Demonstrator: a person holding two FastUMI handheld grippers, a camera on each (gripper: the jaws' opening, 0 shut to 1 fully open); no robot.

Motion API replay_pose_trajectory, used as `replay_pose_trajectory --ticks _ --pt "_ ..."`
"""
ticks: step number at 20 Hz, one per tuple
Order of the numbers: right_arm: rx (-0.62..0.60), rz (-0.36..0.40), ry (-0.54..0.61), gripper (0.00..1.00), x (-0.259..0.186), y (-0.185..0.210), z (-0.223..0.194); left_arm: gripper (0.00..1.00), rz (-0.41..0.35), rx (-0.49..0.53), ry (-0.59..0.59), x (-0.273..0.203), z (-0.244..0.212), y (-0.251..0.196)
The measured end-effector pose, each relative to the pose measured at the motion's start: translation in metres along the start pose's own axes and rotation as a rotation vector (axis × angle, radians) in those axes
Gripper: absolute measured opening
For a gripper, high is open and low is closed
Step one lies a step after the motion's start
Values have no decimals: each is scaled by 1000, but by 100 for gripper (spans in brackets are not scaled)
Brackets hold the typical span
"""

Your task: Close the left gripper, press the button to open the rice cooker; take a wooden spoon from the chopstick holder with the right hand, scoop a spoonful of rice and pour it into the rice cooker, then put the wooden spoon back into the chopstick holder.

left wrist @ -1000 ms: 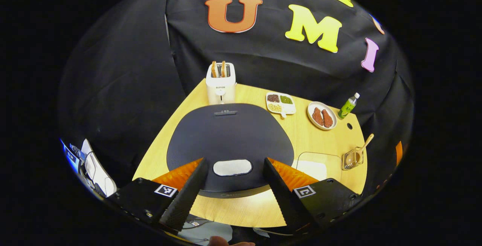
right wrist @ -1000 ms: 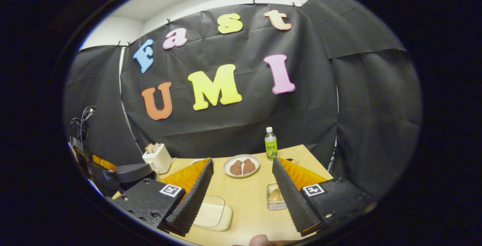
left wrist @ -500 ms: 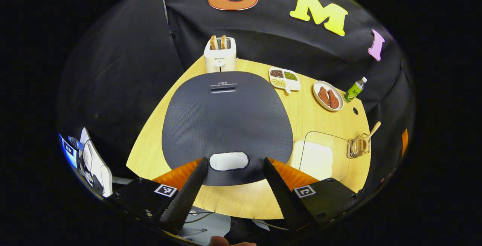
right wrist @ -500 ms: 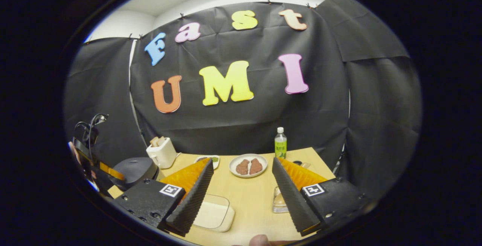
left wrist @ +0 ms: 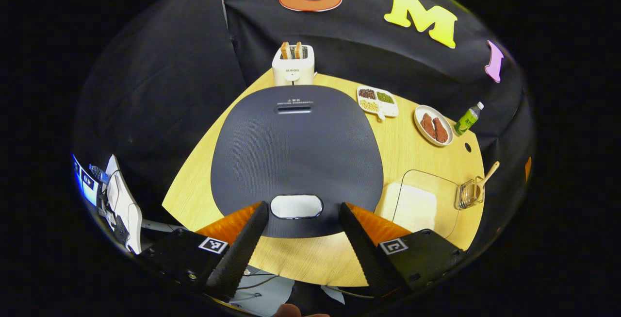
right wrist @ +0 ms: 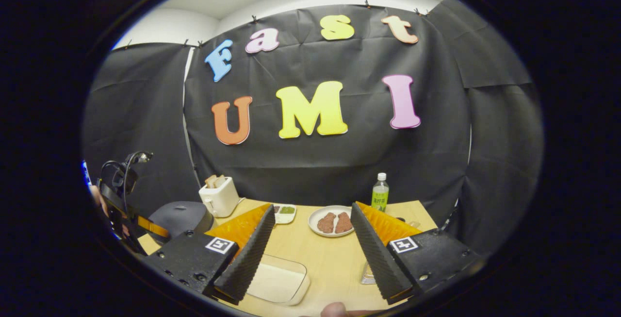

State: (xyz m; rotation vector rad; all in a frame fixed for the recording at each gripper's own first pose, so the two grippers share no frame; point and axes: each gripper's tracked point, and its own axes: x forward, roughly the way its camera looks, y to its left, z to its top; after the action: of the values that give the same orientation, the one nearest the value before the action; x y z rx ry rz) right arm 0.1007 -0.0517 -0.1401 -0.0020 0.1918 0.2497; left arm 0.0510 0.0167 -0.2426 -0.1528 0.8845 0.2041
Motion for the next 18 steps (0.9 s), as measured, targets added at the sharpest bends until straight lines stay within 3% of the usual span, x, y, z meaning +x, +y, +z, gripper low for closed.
replay_pose_trajectory --ticks 8,12,15,18 --pt "21 -7 -5 100 -25 9 6 100 -3 7 -68 0 0 2" --pt "25 -67 -54 99 -74 13 23 99 -29 60 -213 -5 0 0" --pt "5 -118 -115 100 -128 22 43 98 -109 33 -329 -43 -4 -12" --pt "-5 -156 -150 100 -190 45 50 95 -194 80 -470 -110 -20 -19"
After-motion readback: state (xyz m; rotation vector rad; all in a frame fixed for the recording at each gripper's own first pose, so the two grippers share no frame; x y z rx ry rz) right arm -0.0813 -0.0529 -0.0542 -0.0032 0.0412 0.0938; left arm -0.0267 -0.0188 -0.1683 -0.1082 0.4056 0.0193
